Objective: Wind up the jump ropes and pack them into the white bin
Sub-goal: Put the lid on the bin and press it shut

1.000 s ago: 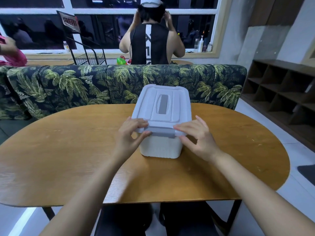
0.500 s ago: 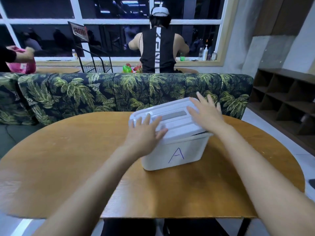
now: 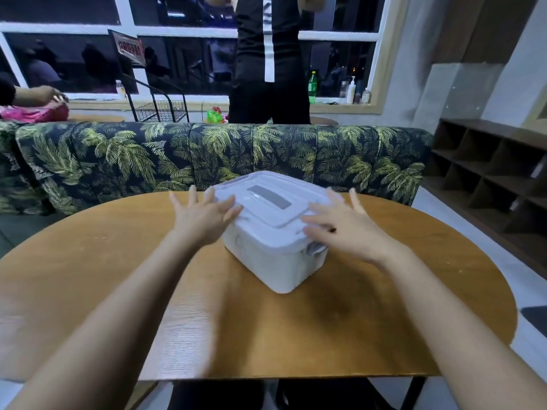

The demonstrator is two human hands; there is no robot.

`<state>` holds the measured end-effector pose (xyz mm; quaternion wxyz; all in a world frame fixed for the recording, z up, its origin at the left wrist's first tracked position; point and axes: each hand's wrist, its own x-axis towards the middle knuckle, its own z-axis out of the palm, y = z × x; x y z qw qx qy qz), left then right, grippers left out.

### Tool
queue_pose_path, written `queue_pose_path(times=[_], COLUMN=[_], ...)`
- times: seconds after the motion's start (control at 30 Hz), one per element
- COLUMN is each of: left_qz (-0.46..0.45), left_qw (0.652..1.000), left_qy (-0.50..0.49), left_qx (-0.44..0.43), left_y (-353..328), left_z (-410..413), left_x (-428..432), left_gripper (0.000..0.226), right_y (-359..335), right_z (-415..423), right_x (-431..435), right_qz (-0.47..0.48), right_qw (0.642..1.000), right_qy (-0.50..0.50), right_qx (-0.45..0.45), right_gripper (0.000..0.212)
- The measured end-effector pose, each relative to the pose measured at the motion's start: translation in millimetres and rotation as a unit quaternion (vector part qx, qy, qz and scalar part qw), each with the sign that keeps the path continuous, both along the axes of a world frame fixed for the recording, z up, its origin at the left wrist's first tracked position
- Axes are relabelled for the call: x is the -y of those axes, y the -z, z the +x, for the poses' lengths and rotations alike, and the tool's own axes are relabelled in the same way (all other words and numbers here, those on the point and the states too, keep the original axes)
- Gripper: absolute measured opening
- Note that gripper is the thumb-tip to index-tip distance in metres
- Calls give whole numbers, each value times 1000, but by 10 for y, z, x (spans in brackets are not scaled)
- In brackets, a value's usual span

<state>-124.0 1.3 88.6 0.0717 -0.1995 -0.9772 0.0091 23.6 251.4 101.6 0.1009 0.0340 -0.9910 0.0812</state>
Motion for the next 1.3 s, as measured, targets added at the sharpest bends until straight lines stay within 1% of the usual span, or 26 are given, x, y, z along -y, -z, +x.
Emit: queue_pose_path(times=[0.03,0.07,0.1,0.13,0.2,0.23,0.27,0.3,0.33,0.4,0.47,0.53,0.63,0.7,0.8,0.83,0.9,1.0,1.1,1.3], left_qz=[0,11,37,80,185,220,233,226,206,167,149,143,171,195,196,198,218,263,318,346], left_qw=[999,998,997,996,982,972,964,960,959,959,957,953,943,937,924,919,909,902,888,874], left_qy=[-19,-35,-42,-35,30,76,120,154,175,196,206,220,242,246,257,267,282,276,270,271], left_qx=[26,45,45,27,-18,-27,-39,-59,-82,-120,-144,-149,-155,-150,-204,-214,-217,-203,-192,-206], left_y=[-63,-117,-160,-183,-210,-192,-153,-87,-2,171,367,499,591,597,596,601,639,714,741,769], left_z=[-85,-141,-161,-126,109,295,512,722,904,1090,1070,993,885,804,708,703,727,795,809,777], left_x=[-4,-18,-41,-66,-137,-172,-193,-193,-181,-155,-141,-131,-68,1,51,52,42,26,13,-3], left_gripper=[56,53,50,48,46,44,44,47,55,76,83,83,77,71,66,65,64,66,64,62], right_y=[54,129,186,233,232,206,177,152,144,196,319,453,583,645,698,711,751,825,877,913], right_z=[34,57,85,109,111,91,63,36,14,-3,13,28,85,137,191,205,228,251,219,171], right_x=[86,142,195,225,227,200,150,92,29,-75,-109,-101,-59,-34,1,13,32,66,119,230], right_qz=[19,42,59,58,17,-5,-18,-24,-31,-42,-51,-68,-98,-77,-77,-78,-58,-51,-78,-163], right_qw=[1000,998,996,994,993,993,991,988,986,986,985,981,973,964,953,951,949,948,942,930], right_qy=[-15,-31,-50,-66,-79,-82,-89,-99,-106,-112,-124,-132,-120,-129,-143,-137,-113,-91,-77,-54], right_qx=[-5,-22,-45,-62,-81,-88,-103,-118,-125,-118,-110,-124,-172,-218,-257,-267,-290,-300,-317,-324], right_gripper=[81,89,92,94,97,95,89,83,80,79,82,84,77,70,59,57,60,66,65,58])
